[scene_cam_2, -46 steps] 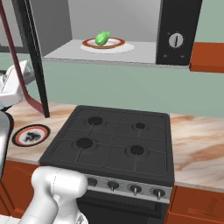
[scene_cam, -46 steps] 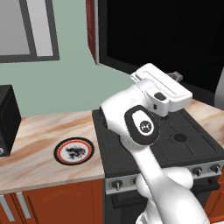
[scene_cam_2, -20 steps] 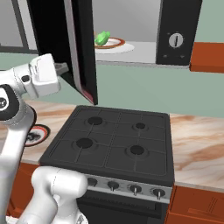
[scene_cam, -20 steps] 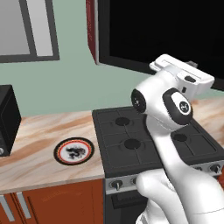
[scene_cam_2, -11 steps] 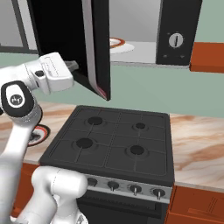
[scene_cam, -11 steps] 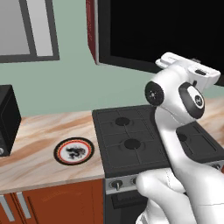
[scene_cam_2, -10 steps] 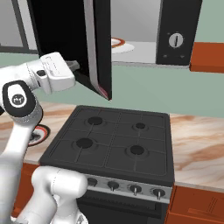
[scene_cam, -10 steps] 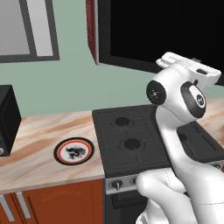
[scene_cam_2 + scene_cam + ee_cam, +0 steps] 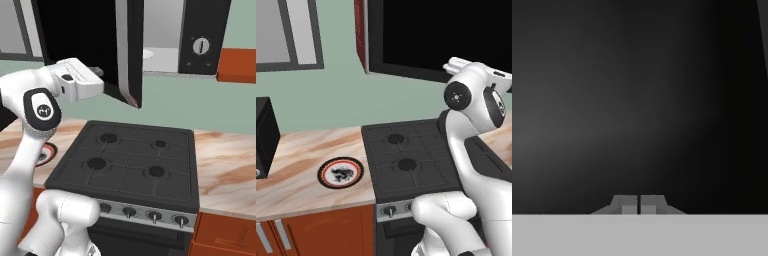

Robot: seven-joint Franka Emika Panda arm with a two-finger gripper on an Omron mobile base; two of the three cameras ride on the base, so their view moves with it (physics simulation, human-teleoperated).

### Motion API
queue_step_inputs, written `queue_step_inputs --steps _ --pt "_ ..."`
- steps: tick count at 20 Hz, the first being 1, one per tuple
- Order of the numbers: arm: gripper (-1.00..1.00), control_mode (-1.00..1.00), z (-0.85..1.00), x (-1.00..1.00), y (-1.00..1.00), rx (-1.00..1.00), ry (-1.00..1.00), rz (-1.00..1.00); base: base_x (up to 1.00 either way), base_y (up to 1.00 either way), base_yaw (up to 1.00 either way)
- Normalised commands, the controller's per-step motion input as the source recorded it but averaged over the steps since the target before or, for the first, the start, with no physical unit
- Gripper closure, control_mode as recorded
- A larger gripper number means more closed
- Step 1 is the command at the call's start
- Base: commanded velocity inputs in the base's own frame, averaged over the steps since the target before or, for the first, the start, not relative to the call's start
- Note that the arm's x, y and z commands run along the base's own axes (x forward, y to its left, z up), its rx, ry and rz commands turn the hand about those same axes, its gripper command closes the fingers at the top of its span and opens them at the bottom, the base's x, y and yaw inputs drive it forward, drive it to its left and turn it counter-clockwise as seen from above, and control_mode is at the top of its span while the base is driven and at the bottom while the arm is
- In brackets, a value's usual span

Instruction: Pick the corn from the counter and place it in the microwave. Then turn on the microwave.

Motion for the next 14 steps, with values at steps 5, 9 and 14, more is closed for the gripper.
queue_step_inputs --steps 5,9,14 --pt "1.0 -1.0 0.0 0.2 -0.28 0.05 0.06 0.13 0.0 0.0 0.0" --pt "1.0 -1.0 0.0 0.2 -0.24 0.05 0.07 0.14 0.0 0.0 0.0" --pt "1.0 -1.0 0.0 0.19 -0.23 0.05 0.08 0.14 0.0 0.0 0.0"
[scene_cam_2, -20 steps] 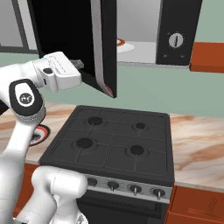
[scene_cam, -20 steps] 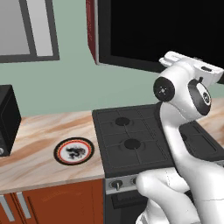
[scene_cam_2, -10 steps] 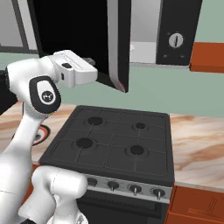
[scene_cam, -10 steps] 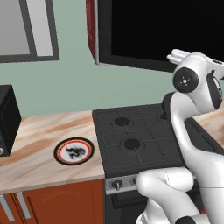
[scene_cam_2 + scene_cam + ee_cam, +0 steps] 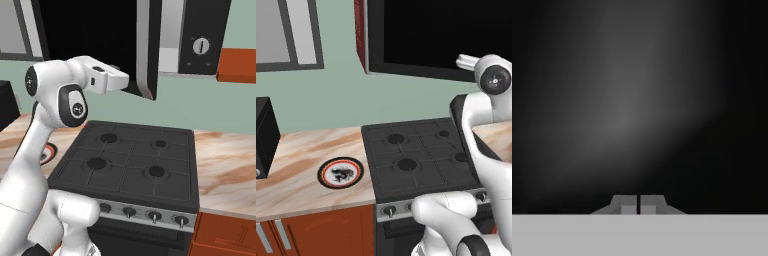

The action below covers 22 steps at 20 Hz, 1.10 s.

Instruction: Pick the corn from the counter and place it in the microwave. Then turn on the microwave.

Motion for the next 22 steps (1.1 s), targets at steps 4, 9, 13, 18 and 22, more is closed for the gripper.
queue_step_inputs --steps 4,9,13,18,22 --pt "1.0 -1.0 0.01 0.18 -0.23 0.05 0.08 0.14 0.0 0.0 0.0" --pt "1.0 -1.0 0.02 0.18 -0.18 0.04 0.08 0.14 0.0 0.0 0.0" --pt "1.0 -1.0 0.01 0.19 -0.15 0.04 0.08 0.14 0.0 0.0 0.0" --pt "1.0 -1.0 0.01 0.18 -0.14 0.04 0.07 0.15 0.0 0.0 0.0" --pt "1.0 -1.0 0.02 0.2 -0.12 0.03 0.05 0.14 0.0 0.0 0.0"
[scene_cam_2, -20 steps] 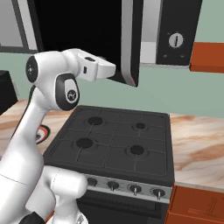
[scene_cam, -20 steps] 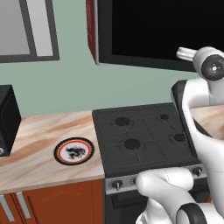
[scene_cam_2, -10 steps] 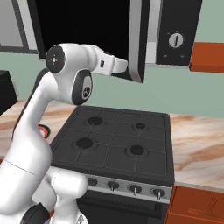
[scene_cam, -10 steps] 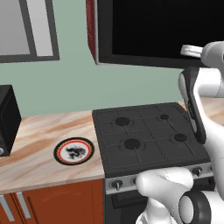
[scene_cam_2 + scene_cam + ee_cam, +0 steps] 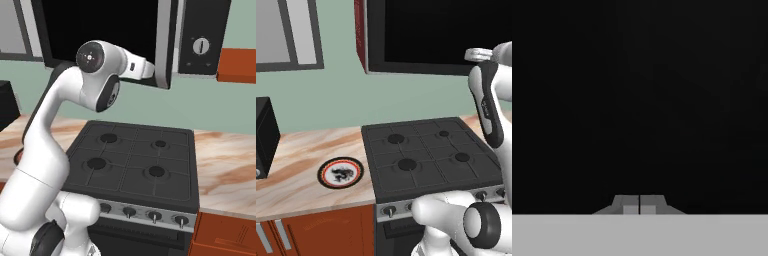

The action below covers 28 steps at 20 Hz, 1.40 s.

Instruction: Pick the corn from the counter and place it in the microwave. Then turn on the microwave.

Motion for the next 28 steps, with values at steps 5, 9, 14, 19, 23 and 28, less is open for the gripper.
queue_step_inputs --steps 5,9,14,19,23,28 --pt "1.0 -1.0 0.02 0.26 -0.11 0.03 0.05 0.13 0.0 0.0 0.0" --pt "1.0 -1.0 0.0 0.3 -0.04 0.02 0.06 0.12 0.0 0.0 0.0" --pt "1.0 -1.0 0.0 0.32 0.0 0.0 0.06 0.08 0.0 0.0 0.0" --pt "1.0 -1.0 0.0 0.28 0.01 0.0 0.04 0.05 0.0 0.0 0.0" --pt "1.0 -1.0 -0.04 0.21 0.0 0.0 0.0 0.03 0.0 0.0 0.0" --pt "1.0 -1.0 -0.11 0.17 0.01 0.0 0.0 0.0 0.0 0.0 0.0"
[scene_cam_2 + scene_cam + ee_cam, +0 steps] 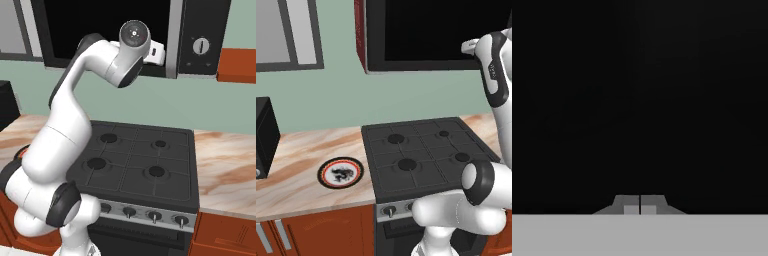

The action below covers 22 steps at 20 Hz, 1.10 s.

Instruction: Pick the corn from the counter and place it in the microwave. Then turn on the microwave.

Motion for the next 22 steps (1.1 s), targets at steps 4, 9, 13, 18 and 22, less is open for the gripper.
queue_step_inputs --steps 4,9,13,18,22 --pt "1.0 -1.0 -0.15 0.19 0.02 0.0 0.0 0.0 0.0 0.0 0.0" --pt "1.0 -1.0 -0.18 0.23 0.03 0.0 0.0 0.0 0.0 0.0 0.0" --pt "1.0 -1.0 -0.11 0.2 0.02 0.0 -0.01 0.0 0.0 0.0 0.0" --pt "1.0 -1.0 -0.08 0.18 0.01 0.0 -0.02 0.0 0.0 0.0 0.0" --pt "1.0 -1.0 -0.1 0.17 0.02 0.0 -0.03 0.0 0.0 0.0 0.0"
